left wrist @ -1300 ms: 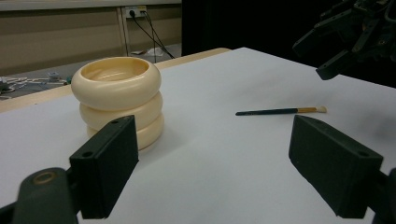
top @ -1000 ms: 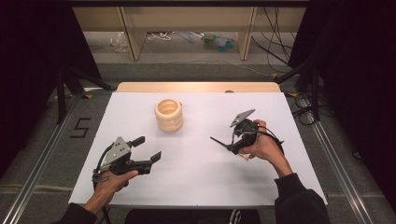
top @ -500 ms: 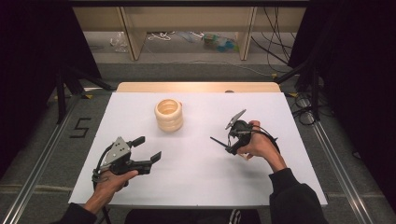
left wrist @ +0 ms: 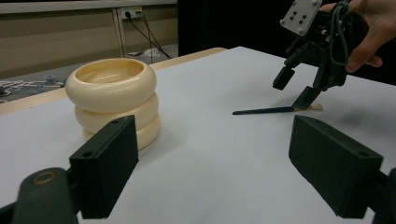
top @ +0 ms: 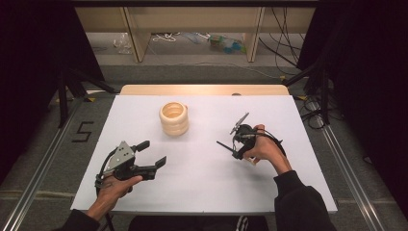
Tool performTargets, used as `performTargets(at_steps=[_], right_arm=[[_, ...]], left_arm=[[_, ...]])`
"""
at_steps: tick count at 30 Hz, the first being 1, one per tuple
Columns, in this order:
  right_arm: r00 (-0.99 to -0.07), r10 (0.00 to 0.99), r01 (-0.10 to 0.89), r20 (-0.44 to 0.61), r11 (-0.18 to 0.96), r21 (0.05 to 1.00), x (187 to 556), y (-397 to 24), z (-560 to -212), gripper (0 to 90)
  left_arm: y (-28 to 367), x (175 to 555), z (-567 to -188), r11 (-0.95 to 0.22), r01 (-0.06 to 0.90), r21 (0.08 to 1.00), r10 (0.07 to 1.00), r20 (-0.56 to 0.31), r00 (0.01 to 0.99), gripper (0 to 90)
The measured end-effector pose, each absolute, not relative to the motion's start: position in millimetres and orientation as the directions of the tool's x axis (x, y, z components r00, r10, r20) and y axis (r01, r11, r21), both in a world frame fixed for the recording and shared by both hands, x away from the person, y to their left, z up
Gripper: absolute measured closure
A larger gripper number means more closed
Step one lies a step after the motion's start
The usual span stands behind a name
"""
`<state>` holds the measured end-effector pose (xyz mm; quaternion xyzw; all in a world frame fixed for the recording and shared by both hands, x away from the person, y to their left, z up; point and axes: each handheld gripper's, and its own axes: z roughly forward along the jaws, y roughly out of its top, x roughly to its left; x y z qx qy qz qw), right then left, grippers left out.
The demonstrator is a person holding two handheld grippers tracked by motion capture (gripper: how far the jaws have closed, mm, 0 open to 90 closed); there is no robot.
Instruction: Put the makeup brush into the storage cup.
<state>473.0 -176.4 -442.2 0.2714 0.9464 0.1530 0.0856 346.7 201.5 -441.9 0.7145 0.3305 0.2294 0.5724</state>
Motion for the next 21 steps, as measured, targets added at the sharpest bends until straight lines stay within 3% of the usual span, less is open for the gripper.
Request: performTargets(at_steps=[21], right_arm=[[-0.827,0.562,0.535,-0.021,0.798,0.278,482.6,-172.3,-444.7,51.8]], left_arm=[[202.1,347.2,-441.5,-0.129,0.205,0.97,0.733,-0.046,0.678,15.7]])
